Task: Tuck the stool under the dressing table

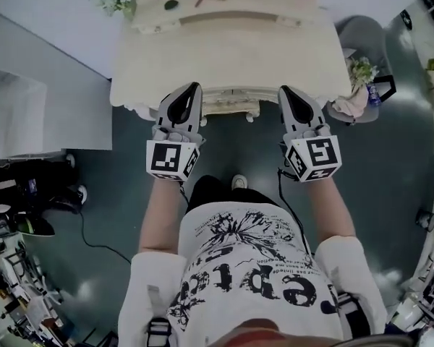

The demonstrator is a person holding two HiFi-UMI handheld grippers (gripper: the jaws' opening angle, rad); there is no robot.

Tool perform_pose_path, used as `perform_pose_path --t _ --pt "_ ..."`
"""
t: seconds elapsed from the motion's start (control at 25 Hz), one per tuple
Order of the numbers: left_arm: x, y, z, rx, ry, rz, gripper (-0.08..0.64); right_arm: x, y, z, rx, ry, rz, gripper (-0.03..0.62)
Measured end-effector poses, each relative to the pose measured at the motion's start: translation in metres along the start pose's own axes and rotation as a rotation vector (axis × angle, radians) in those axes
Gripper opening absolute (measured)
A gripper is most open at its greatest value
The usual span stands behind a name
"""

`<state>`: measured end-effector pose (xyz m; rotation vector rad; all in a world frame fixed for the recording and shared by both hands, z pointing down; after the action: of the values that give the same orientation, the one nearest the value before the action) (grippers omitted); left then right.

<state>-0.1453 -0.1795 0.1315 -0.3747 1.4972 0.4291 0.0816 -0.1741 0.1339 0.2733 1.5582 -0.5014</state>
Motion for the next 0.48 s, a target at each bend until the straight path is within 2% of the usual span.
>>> perform_pose_path --t 0.16,0.32,0.48 --pt "0.033 0.007 0.004 0.007 -0.02 0.03 0.02 0.027 0.017 0.004 -0.026 0.026 0.032 0.017" --pt "0.056 0.012 0.004 0.026 -0.028 0.002 0.02 0.042 0.023 0.004 -0.041 0.047 0.042 0.018" --pt "0.065 0.017 0.009 0.008 -0.027 -0.017 0.02 0.047 0.023 0.001 -0.04 0.042 0.039 0.018"
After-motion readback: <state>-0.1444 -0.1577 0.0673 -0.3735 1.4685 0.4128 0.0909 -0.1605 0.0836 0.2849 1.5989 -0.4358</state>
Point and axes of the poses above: the fingertips, and each gripper's own axes: y backward along the fingers, z to its right, x out of its top, the point moved 5 cm from there along y, backward along the fingers
